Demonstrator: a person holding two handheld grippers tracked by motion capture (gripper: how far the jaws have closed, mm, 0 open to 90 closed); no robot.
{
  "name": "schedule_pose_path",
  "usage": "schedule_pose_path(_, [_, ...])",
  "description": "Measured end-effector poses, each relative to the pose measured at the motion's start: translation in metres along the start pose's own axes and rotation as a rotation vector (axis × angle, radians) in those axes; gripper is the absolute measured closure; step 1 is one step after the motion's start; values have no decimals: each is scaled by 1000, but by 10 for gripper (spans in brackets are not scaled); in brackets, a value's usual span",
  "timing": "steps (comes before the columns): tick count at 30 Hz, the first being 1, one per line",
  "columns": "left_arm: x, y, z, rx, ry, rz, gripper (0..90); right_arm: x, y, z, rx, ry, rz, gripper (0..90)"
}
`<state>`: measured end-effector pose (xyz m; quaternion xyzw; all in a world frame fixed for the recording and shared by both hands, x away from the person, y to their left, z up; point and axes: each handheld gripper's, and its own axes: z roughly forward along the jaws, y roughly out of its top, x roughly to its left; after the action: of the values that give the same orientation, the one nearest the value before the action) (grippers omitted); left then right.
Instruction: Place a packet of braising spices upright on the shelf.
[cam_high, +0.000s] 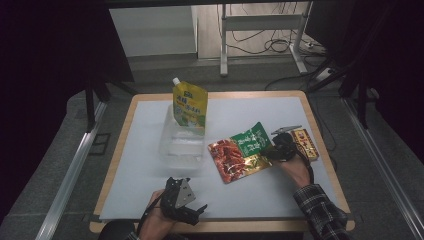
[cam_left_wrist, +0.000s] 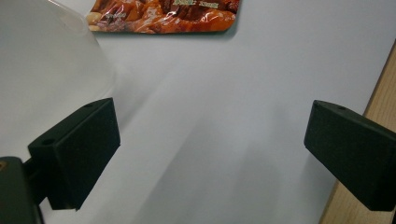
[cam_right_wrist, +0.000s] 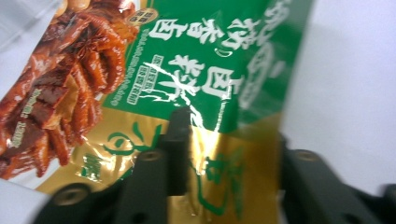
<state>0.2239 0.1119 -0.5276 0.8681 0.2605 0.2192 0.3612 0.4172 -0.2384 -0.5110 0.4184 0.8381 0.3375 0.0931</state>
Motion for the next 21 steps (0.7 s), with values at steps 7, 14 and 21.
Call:
schedule_pose_path(7, [0,0,0,0,1,0,35,2,2,-4,4,-15,8,885])
schedule_pose_path(14, [0,0,0,3,3,2,36,2,4,-10,-18,5,-7,886])
schedule_pose_path(21, [0,0,0,4,5,3,37,6,9,-21,-65,11,-12,889])
